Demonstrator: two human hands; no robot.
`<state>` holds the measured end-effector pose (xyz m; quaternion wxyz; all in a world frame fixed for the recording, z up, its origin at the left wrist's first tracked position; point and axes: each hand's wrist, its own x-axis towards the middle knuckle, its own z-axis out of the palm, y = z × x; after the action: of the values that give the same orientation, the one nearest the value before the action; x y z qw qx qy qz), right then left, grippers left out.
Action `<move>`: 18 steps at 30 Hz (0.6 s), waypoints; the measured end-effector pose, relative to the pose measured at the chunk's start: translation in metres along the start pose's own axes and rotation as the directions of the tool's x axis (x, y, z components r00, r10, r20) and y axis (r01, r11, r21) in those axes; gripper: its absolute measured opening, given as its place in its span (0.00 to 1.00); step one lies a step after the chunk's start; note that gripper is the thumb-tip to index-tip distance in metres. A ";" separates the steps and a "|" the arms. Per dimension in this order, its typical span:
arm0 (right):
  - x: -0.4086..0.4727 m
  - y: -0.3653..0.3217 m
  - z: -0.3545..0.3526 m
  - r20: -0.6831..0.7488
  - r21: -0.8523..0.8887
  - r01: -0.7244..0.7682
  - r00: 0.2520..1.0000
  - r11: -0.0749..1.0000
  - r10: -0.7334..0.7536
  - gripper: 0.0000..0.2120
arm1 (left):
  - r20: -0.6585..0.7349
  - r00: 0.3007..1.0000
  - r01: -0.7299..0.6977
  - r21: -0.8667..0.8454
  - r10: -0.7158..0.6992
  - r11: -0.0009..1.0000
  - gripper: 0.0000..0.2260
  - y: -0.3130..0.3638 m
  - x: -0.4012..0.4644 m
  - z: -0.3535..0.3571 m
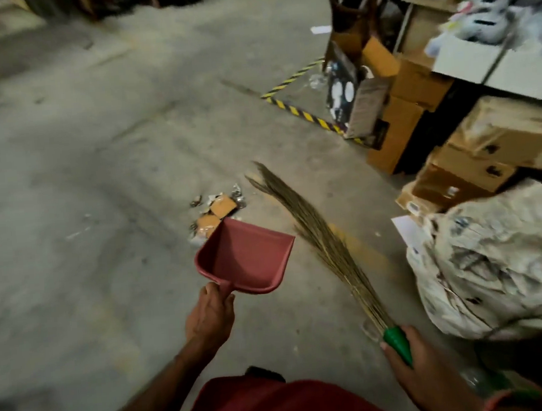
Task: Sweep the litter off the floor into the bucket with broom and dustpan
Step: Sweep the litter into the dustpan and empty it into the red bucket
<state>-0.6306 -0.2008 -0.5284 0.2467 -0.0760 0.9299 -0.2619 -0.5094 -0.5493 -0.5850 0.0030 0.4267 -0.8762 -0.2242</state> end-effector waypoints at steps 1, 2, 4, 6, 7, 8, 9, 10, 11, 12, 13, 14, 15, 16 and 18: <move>0.011 -0.014 0.009 0.011 -0.014 0.005 1.000 1.000 -0.005 0.21 | -0.014 0.999 0.036 0.003 -0.036 0.999 0.13 -0.015 0.010 -0.007; 0.020 -0.029 0.017 0.024 -0.037 0.009 1.000 0.999 -0.008 0.21 | -0.025 0.997 0.074 0.003 -0.074 0.997 0.14 -0.031 0.018 -0.014; 0.036 -0.057 0.031 0.058 -0.092 0.005 0.998 0.996 0.000 0.16 | -0.033 0.987 0.159 -0.011 -0.159 0.987 0.14 -0.063 0.034 -0.028; 0.055 -0.077 0.043 0.085 -0.152 0.028 0.996 0.988 -0.016 0.14 | -0.038 0.974 0.221 -0.036 -0.223 0.975 0.14 -0.094 0.047 -0.037; 0.065 -0.085 0.048 0.100 -0.171 0.037 0.995 0.985 -0.020 0.14 | -0.038 0.969 0.241 -0.041 -0.243 0.970 0.14 -0.107 0.054 -0.039; 0.075 -0.092 0.052 0.123 -0.196 0.039 0.992 0.980 -0.015 0.14 | -0.035 0.963 0.264 -0.050 -0.266 0.963 0.14 -0.118 0.060 -0.040; 0.087 -0.099 0.056 0.155 -0.234 0.039 0.988 0.971 -0.002 0.15 | -0.035 0.955 0.293 -0.062 -0.296 0.954 0.14 -0.125 0.064 -0.042; 0.098 -0.107 0.060 0.190 -0.270 0.051 0.982 0.962 0.002 0.16 | -0.041 0.945 0.322 -0.075 -0.325 0.944 0.14 -0.133 0.069 -0.043; 0.110 -0.116 0.063 0.226 -0.298 0.068 0.974 0.952 0.002 0.17 | -0.049 0.934 0.348 -0.086 -0.353 0.933 0.14 -0.138 0.072 -0.043; 0.123 -0.125 0.067 0.262 -0.317 0.089 0.965 0.944 -0.003 0.20 | -0.056 0.923 0.374 -0.101 -0.381 0.922 0.13 -0.142 0.075 -0.043; 0.137 -0.135 0.070 0.300 -0.331 0.115 0.954 0.937 -0.011 0.23 | -0.064 0.908 0.405 -0.124 -0.414 0.906 0.13 -0.144 0.079 -0.043; 0.152 -0.145 0.073 0.338 -0.345 0.143 0.941 0.928 -0.020 0.25 | -0.069 0.892 0.435 -0.145 -0.448 0.889 0.12 -0.147 0.083 -0.042; 0.168 -0.157 0.078 0.374 -0.370 0.177 0.927 0.912 -0.028 0.23 | -0.071 0.872 0.470 -0.161 -0.485 0.868 0.12 -0.148 0.088 -0.041; 0.186 -0.169 0.083 0.413 -0.406 0.210 0.910 0.889 -0.027 0.21 | -0.076 0.846 0.509 -0.177 -0.527 0.842 0.12 -0.147 0.093 -0.040; 0.228 -0.193 0.098 0.481 -0.479 0.269 0.877 0.836 -0.007 0.17 | -0.104 0.793 0.570 -0.219 -0.600 0.792 0.12 -0.148 0.106 -0.038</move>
<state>-0.7768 -0.4708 -0.5954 0.4089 -0.2698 0.8717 0.0139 -0.4589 -0.7227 -0.6285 0.0448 0.6927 -0.6735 -0.2540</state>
